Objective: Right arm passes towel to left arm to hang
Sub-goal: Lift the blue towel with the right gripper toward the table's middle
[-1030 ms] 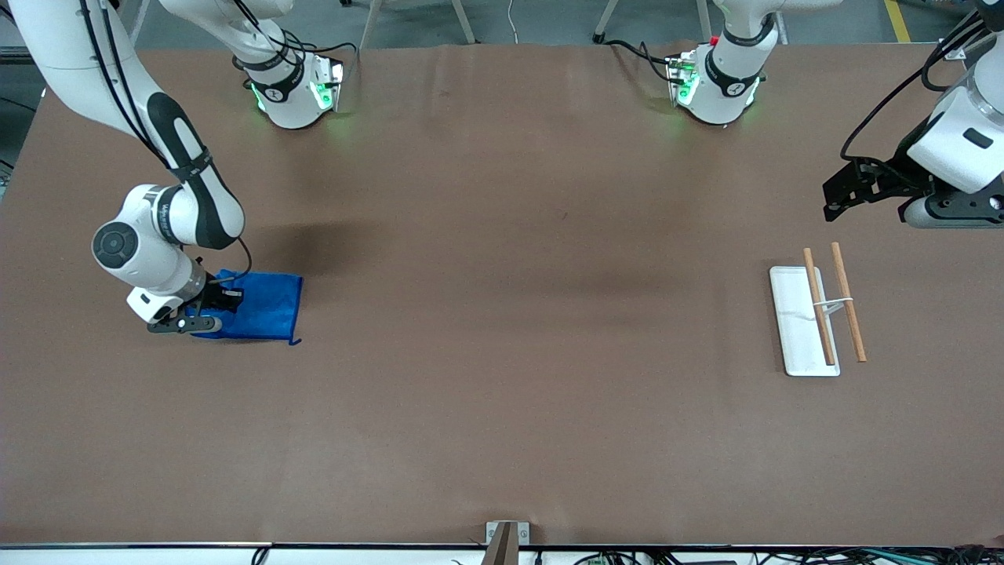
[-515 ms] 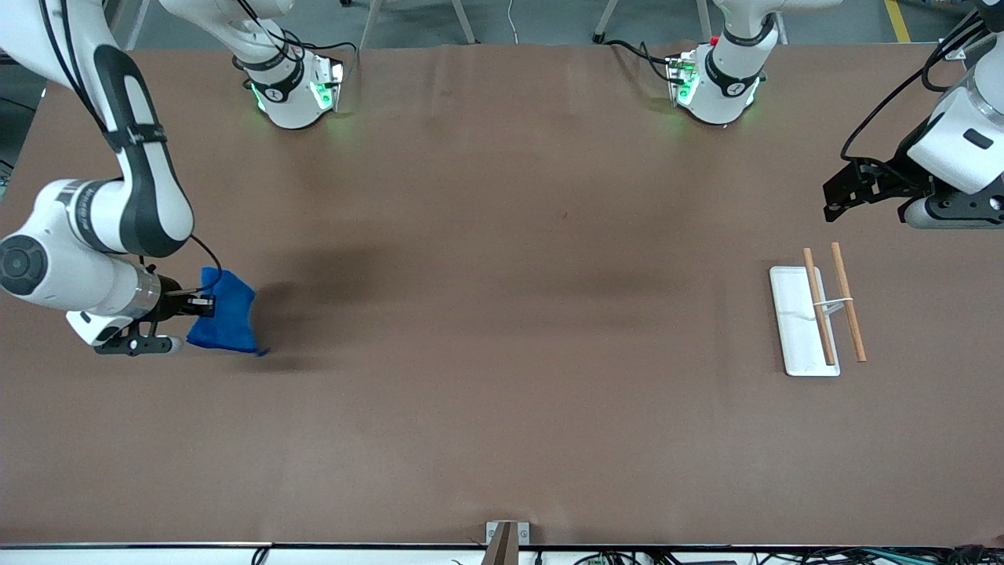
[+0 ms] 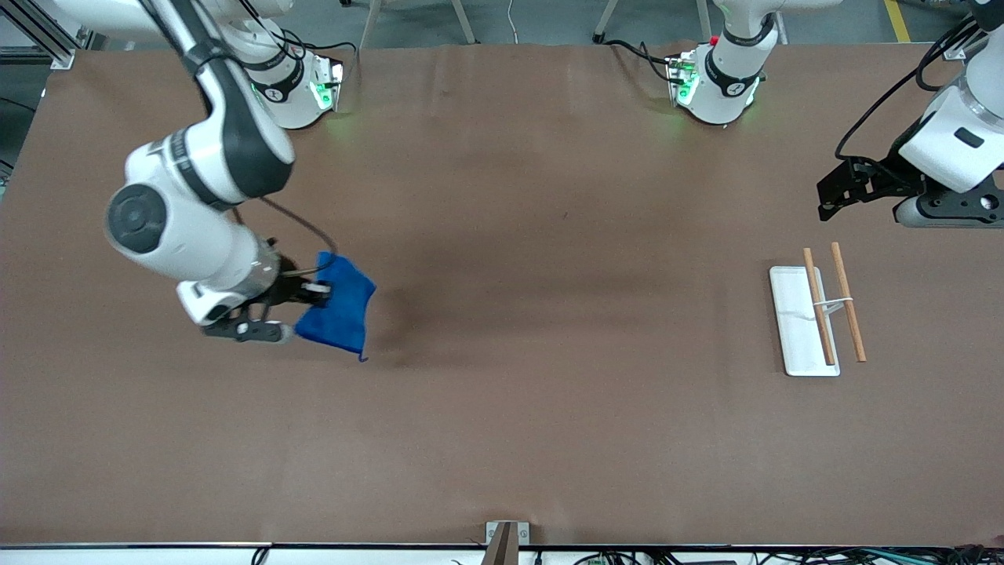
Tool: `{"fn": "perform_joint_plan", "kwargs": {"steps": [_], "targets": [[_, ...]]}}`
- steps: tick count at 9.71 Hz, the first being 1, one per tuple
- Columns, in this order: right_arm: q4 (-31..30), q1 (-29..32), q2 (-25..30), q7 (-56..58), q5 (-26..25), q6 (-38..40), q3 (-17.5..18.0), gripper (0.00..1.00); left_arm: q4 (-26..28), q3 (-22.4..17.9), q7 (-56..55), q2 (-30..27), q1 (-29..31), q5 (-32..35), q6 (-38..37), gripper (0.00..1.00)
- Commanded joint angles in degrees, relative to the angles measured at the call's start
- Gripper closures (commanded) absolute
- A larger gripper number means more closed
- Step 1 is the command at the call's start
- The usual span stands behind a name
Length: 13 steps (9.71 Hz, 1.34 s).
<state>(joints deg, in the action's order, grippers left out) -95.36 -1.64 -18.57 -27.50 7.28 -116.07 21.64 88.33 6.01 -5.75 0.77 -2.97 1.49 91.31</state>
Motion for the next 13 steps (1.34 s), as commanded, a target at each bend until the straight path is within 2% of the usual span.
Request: {"fn": "perform_joint_plan", "kwargs": {"steps": [1, 3, 5, 7, 8, 9, 10, 11, 13], "targets": [[0.7, 0.8, -0.9, -3.3, 8.8, -4.6, 6.2, 0.99, 0.8, 0.8, -0.6, 0.7, 0.4, -1.9, 2.7, 0.00], [0.4, -0.9, -1.7, -3.2, 18.9, -10.5, 10.6, 0.99, 0.9, 0.7, -0.7, 0.8, 0.4, -2.8, 2.8, 0.00], [0.4, -1.6, -3.8, -2.4, 23.6, -19.0, 17.0, 1.00, 1.3, 0.8, -0.3, 1.0, 0.2, -3.2, 2.8, 0.00], [0.4, -1.3, -6.6, -1.0, 29.9, -29.6, 24.2, 1.00, 3.7, 0.8, 1.7, 1.1, 0.6, -15.7, 2.8, 0.00], [0.5, -1.3, -7.1, 0.7, 34.5, -32.9, 26.4, 1.00, 4.7, 0.8, 1.9, 1.1, 0.4, -16.9, 2.8, 0.00], [0.9, -1.2, -7.2, 4.8, 40.8, -33.4, 28.1, 1.00, 5.8, 0.9, 2.8, 1.7, 0.5, -20.1, 2.7, 0.00], [1.1, -1.1, -7.1, 9.4, 49.0, -33.5, 29.0, 1.00, 7.3, 0.8, 5.6, 2.5, 1.2, -26.7, 2.6, 0.00], [1.1, -1.1, -7.1, 16.0, 57.8, -33.6, 29.2, 1.00, 9.2, 0.8, 7.6, 2.7, 1.9, -30.4, 2.6, 0.00], [1.4, -1.1, -7.1, 34.0, 79.5, -32.1, 29.2, 1.00, 13.8, 0.8, 10.6, 2.9, 2.4, -38.3, 2.7, 0.00]]}}
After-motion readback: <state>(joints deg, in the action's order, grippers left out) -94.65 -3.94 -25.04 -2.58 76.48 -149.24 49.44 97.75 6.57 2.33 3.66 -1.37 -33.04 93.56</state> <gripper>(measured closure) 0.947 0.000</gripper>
